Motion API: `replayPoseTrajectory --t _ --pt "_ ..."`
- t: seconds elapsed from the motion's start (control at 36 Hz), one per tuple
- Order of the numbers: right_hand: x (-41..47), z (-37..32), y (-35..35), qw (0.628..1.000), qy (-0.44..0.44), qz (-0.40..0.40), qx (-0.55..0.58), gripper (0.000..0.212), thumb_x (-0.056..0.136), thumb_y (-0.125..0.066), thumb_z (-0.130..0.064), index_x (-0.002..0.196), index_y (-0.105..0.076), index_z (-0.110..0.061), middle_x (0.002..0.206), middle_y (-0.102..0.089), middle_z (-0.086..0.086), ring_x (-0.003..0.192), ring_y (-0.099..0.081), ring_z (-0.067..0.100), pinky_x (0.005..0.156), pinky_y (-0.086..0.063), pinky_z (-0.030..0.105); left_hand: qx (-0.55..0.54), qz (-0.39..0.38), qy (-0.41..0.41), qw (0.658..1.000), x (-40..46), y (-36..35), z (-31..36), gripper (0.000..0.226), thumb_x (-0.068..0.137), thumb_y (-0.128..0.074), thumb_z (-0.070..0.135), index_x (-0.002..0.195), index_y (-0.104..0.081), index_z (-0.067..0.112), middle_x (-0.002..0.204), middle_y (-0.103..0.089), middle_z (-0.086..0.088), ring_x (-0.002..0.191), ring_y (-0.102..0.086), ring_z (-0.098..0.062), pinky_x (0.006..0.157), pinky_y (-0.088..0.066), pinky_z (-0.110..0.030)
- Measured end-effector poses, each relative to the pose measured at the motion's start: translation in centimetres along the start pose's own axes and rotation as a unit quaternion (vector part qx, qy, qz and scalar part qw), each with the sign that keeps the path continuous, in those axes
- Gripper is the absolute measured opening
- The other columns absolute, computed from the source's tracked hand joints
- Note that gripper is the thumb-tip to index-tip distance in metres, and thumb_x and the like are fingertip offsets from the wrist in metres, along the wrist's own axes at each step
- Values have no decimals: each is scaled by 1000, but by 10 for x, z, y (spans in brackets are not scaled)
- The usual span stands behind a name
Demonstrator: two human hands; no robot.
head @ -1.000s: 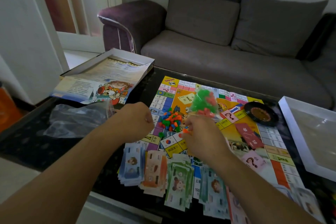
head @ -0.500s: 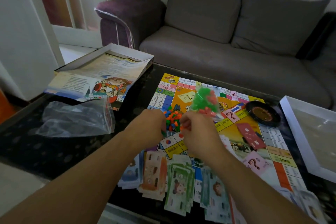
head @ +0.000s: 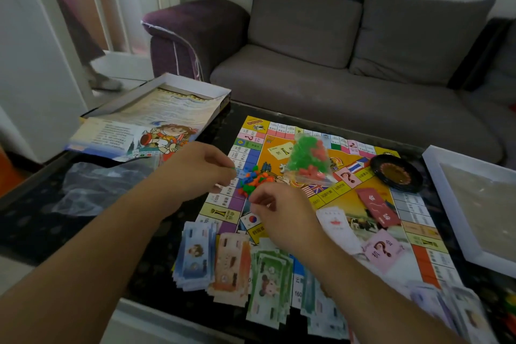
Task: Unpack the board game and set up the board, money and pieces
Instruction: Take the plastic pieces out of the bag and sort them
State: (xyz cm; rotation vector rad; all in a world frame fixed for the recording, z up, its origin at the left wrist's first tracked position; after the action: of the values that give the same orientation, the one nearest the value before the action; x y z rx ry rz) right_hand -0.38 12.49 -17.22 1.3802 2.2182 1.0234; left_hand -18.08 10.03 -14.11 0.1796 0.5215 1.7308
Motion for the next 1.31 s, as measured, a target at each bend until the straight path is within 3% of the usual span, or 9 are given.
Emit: replayPoseTrajectory --t 0.08,0.17,0.31,0.44,0.64,0.78,0.89,1.0,1.31 --pt "4 0 1 998 4 34 -53 8 98 -70 -14 98 -73 -22 95 -63 -13 87 -62 -5 68 -51 13 -38 8 26 999 0 8 -9 14 86 -83 17 98 -76 17 90 -80 -1 89 -76 -15 81 -65 -32" --pt "10 3 5 993 -11 71 -93 11 98 -69 -19 103 -64 -27 102 -56 -10 94 -53 9 84 -53 36 -42 12 30 999 -1 12 -11 15 85 -84 18 98 -76 16 89 -80 -1 88 -77 -14 77 -64 -29" --pt "25 -4 -2 987 -22 62 -149 22 96 -73 -40 113 -69 -27 110 -55 -8 108 -53 14 89 -52 36 -63 16 30 997 -2 13 -10 17 85 -85 16 98 -75 15 87 -80 1 86 -77 -13 80 -65 -31" --pt "33 -2 -10 980 -31 62 -187 29 95 -76 -37 119 -72 -24 118 -59 -3 117 -53 18 94 -51 36 -71 12 20 997 -3 9 -5 16 86 -84 15 100 -75 16 90 -80 0 86 -77 -13 82 -65 -33" --pt "18 -9 14 995 -16 103 4 18 91 -81 -25 92 -63 -25 89 -64 -11 84 -60 5 67 -51 24 -119 -28 -2 993 -11 -4 7 18 88 -79 6 105 -75 12 95 -80 -5 90 -78 -17 79 -64 -25" --pt "-6 -14 53 981 -26 113 152 27 83 -88 -15 90 -64 -24 85 -72 -8 80 -70 6 72 -61 27 -134 -91 -41 986 -23 -27 29 18 88 -78 1 105 -76 6 92 -81 -10 88 -79 -23 78 -64 -27" --pt "-25 -18 83 978 1 109 176 27 84 -87 -15 97 -68 -29 85 -72 -2 79 -72 15 74 -63 40 -147 -124 -62 979 -33 -43 46 18 89 -76 1 106 -76 5 93 -81 -10 89 -79 -23 82 -65 -32" --pt "-41 -16 100 977 14 117 180 22 83 -87 -13 89 -72 -27 77 -71 0 68 -71 18 65 -61 35 -170 -153 -73 971 -44 -59 60 18 90 -75 0 107 -76 3 93 -80 -15 89 -79 -26 81 -64 -31" --pt "-57 -10 118 969 22 123 214 25 85 -83 -1 97 -73 -21 82 -76 -1 74 -76 18 74 -65 40 -214 -167 -23 962 -47 -89 64 19 90 -73 1 107 -79 7 98 -79 -17 94 -78 -30 86 -64 -35"
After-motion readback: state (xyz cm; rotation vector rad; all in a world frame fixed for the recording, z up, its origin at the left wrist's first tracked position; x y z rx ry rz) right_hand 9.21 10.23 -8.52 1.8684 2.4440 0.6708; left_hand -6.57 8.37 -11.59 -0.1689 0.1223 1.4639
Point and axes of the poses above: each hand's wrist, its own x-axis towards the middle knuckle, its own y-axis out of the back of the hand, z = x × y, the point moved 9 cm from there along x, towards the middle knuckle
